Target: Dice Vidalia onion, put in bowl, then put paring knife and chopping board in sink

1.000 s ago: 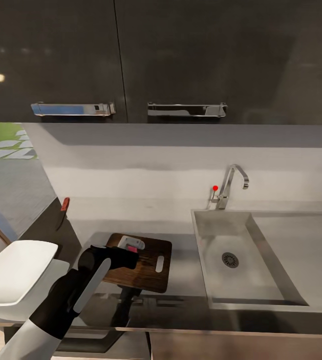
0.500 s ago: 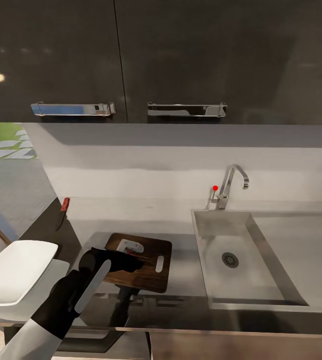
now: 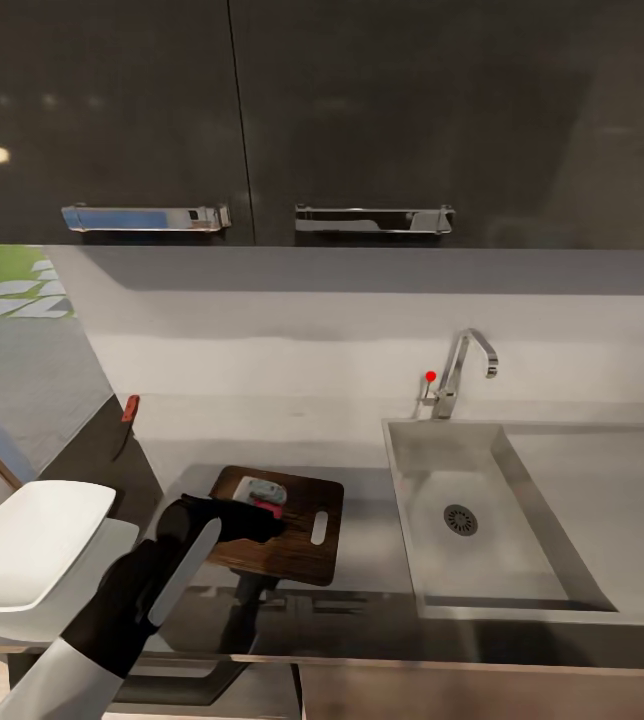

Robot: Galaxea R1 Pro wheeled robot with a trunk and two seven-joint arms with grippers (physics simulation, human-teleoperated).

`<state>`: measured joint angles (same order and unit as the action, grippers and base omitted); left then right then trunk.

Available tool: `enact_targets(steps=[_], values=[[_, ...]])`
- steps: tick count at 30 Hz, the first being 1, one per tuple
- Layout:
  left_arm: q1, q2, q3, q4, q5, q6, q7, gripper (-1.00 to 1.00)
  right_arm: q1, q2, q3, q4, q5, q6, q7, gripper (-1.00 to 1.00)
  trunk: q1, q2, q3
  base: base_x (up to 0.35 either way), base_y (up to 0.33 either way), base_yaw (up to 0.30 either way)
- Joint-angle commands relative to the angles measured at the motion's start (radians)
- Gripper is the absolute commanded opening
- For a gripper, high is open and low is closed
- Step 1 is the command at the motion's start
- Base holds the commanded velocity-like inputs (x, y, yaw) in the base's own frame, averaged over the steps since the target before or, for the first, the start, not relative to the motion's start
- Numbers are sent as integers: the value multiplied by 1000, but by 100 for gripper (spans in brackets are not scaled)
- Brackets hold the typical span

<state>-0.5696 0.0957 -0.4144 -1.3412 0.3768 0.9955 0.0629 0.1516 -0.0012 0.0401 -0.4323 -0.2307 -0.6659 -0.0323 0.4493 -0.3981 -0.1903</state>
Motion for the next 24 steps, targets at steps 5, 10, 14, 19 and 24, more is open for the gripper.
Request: enact_targets(steps=[5,10,14,19,24], values=[[-1,1,-1,-41,6,5,7,100,0,0,4,-2,-5,-1,-3,100,1,-2,-2,0,0,0],[-1,1,-1,-100,7,9,9,100,0,0,4,-2,-5,-1,-3,100,1,-2,-2,0,0,0],[-1,2,-1,-110,7,9,9,100,0,0,4,-2,-5,-1,-3,100,1,-2,-2,-2,0,0],[-1,2,-1,-111,7,9,9,100,0,0,4,-2,-5,-1,-3,100,1,-2,-2,-174,0,0],[-1,2,-1,-110,7,9,9,100,0,0,4,-2,-5,-1,-3,100,1,-2,-2,-306,0,0]])
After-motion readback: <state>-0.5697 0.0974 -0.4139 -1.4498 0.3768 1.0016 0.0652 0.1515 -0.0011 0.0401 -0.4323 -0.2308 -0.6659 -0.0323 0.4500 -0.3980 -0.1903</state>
